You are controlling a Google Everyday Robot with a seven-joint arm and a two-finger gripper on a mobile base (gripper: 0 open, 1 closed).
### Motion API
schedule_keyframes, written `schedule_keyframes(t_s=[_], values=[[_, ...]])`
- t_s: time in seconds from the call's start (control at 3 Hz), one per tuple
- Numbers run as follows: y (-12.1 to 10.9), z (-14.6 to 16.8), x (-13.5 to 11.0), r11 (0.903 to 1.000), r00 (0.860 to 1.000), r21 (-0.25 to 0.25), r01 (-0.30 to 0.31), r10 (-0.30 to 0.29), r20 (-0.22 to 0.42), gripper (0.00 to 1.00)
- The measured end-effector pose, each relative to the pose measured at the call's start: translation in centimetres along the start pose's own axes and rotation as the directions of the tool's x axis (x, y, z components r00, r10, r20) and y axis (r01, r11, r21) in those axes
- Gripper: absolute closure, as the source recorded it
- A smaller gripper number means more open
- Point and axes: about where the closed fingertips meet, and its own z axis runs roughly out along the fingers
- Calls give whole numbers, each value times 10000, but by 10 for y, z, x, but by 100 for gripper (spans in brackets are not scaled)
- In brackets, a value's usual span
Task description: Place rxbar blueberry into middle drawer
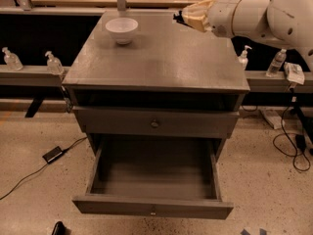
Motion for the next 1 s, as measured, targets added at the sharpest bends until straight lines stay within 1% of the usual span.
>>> schedule_keyframes(t_s=[0.33, 0.67, 1.0], values=[[39, -9, 7, 9942, 9982, -1039, 266, -208, 571, 100], [112, -38, 24, 9652, 9882, -2575, 451, -54, 1531, 100], [201, -76, 68, 8890, 9847, -4556, 461, 364, 1707, 100]])
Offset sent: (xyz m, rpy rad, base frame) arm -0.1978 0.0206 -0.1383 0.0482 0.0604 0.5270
